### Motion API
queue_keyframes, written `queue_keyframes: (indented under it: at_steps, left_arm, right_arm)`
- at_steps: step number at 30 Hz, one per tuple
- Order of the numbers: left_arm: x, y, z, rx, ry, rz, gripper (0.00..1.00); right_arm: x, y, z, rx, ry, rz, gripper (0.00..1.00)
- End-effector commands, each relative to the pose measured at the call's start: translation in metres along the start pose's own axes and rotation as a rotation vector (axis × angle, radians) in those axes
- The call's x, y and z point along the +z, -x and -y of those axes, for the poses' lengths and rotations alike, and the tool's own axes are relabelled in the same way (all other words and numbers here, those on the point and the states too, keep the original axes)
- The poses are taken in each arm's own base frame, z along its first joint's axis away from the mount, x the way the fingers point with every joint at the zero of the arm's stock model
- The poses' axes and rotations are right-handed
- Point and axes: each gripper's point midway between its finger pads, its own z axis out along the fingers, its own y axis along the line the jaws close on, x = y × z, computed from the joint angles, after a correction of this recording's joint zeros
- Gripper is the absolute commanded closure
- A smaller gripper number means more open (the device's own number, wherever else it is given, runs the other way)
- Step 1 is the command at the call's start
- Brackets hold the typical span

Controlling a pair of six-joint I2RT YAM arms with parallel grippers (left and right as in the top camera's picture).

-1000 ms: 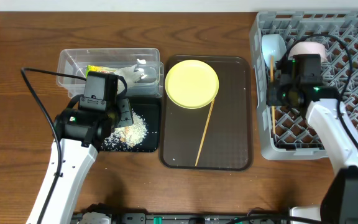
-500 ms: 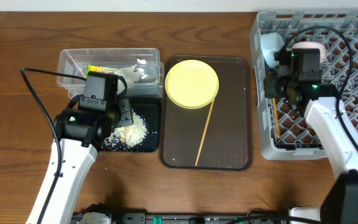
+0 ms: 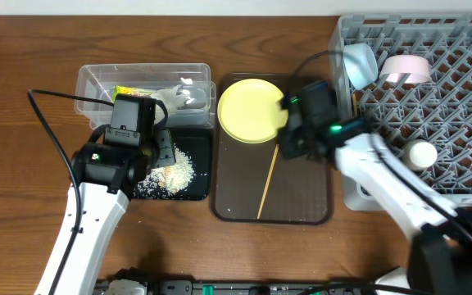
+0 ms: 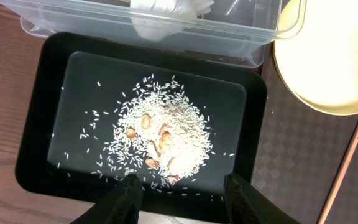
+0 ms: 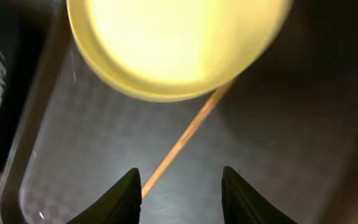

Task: Sort waste into correct bins and load items into the dishwasher rack
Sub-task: 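Return right gripper to brown tray and grasp the remaining chopstick, then insert second chopstick into rack's left edge with right gripper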

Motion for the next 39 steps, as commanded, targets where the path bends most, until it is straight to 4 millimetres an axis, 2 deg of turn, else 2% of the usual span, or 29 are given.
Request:
queue_keyframes:
  at_steps: [1,5,8,10,14,18,20,25,31,33,36,39]
  left_arm:
    - [-0.001,0.002,-0.003,-0.006,0.013,0.005,0.53]
    - [-0.001,0.002,-0.003,-0.006,0.013,0.005,0.53]
    - [-0.001,0.002,-0.003,-0.006,0.013,0.005,0.53]
    - [-0.001,0.002,-0.003,-0.006,0.013,0.004,0.53]
    - [-0.001,0.002,-0.003,-0.006,0.013,0.005,0.53]
    - [-0.001,0.002,-0.003,-0.006,0.013,0.005,0.53]
    - [-0.001,0.002,-0.003,-0.006,0.013,0.005,0.53]
    - [-0.001,0.002,-0.003,-0.006,0.013,0.005,0.53]
    - [-0.001,0.002,-0.003,-0.006,0.013,0.005,0.53]
    - [-0.001,0.002,-0.003,-0.006,0.013,0.005,0.53]
    - [-0.001,0.002,-0.003,-0.006,0.013,0.005,0.53]
    - [-0.001,0.002,-0.003,-0.006,0.013,0.005,0.53]
  right_arm:
    - [0.029,-0.027,-0.007,0.049,-0.044,-0.100,0.60]
    - [0.054,-0.048,-0.015,0.096,-0.062,-0.181,0.61]
    - [0.069,-0.063,-0.013,0.132,-0.106,-0.229,0.62]
    - [0.075,-0.069,-0.012,0.135,-0.116,-0.252,0.70]
    - [0.074,-0.074,0.000,0.195,-0.185,-0.259,0.82]
    - [0.068,-0.072,0.012,0.213,-0.223,-0.251,0.98]
    - [0.063,-0.069,0.019,0.231,-0.231,-0.247,0.99]
    - [0.033,-0.047,0.050,0.273,-0.270,-0.168,0.99]
    - [-0.033,0.000,0.085,0.261,-0.256,0.028,0.99]
    - [-0.063,0.015,0.099,0.257,-0.264,0.114,0.99]
    - [-0.091,0.026,0.119,0.244,-0.287,0.191,0.99]
    - [-0.104,0.026,0.143,0.247,-0.323,0.209,0.99]
